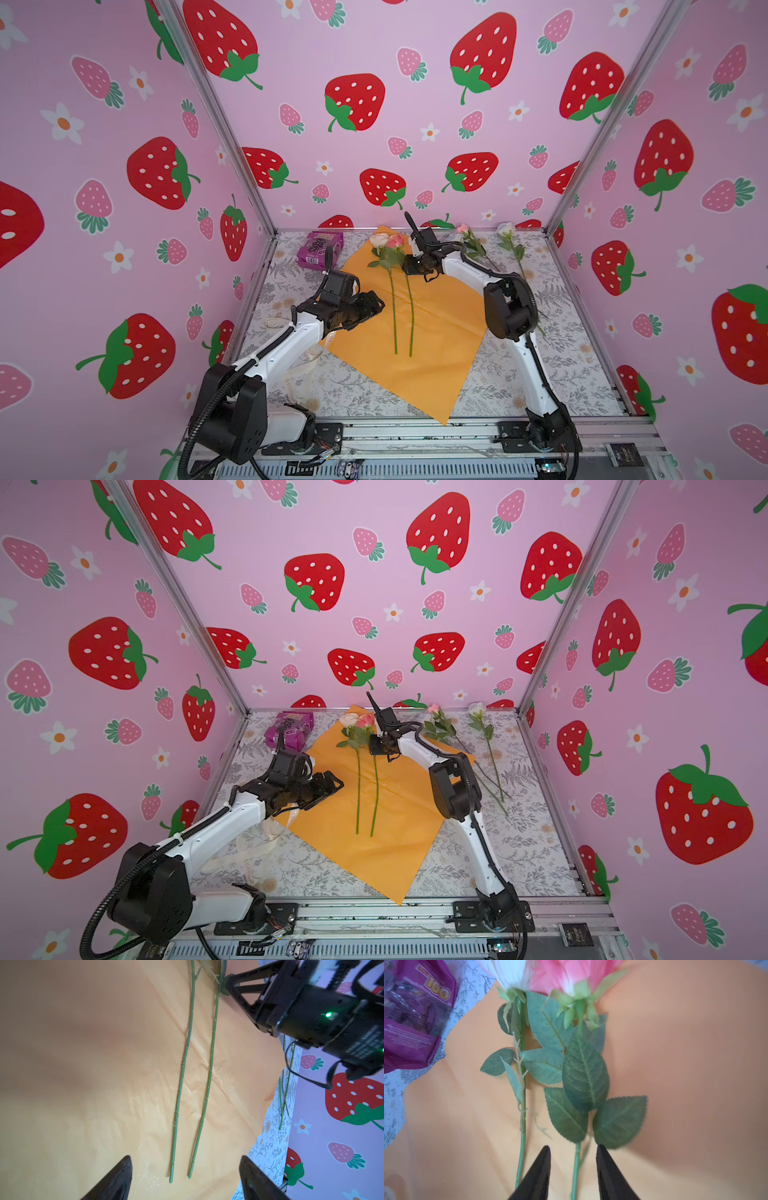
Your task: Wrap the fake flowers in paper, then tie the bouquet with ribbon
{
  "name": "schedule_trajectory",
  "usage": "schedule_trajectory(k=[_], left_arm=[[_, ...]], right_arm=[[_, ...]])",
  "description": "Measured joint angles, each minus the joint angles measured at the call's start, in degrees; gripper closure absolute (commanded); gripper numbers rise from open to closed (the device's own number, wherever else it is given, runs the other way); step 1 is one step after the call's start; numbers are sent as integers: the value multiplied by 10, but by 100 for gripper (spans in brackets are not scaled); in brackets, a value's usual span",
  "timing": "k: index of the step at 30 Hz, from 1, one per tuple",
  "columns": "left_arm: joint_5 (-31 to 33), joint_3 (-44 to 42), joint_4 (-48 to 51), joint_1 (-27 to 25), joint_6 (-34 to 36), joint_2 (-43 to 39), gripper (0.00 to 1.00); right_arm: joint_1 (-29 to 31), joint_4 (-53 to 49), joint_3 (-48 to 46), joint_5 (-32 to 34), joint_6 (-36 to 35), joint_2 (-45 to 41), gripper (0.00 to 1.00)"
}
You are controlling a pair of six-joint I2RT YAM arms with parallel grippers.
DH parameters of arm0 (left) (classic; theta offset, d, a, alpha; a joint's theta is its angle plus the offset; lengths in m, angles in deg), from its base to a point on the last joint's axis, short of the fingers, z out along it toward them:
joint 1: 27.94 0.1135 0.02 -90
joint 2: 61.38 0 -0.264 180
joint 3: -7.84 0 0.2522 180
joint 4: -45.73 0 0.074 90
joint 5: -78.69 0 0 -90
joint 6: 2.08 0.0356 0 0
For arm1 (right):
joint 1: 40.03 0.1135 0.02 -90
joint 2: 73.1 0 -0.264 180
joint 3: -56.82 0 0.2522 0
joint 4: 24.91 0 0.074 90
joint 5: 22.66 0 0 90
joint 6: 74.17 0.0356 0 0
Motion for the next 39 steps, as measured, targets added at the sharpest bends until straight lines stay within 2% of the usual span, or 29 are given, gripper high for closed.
schedule_trajectory(k=[3,7,11,14,18,22,24,28,39], left_arm=[[-11,5,-12,-11,2,19,16],[-22,44,-19,-55,10,78,16],[-33,123,-22,-111,21,151,15],[-37,180,-22,-146,30,195,15],[-43,242,-22,-182,38,243,15],[-52,274,-16,-199,44,277,13],[-54,286,-12,-203,47,292,5],[-62,308,1,-206,49,314,0],[-85,411,9,-224,55,385,1]], right_arm=[[-49,19,-97,5,-46,-110,61],[-180,65,-221,-8,-98,-242,62],[-330,76,-274,-17,-145,-268,63],[-390,62,-285,-3,-169,-247,62],[-409,43,-276,17,-193,-198,61],[-407,11,-228,27,-220,-134,61],[-406,2,-202,34,-227,-108,61],[-406,-9,-167,50,-240,-78,62],[-404,-23,-90,45,-254,-15,71]])
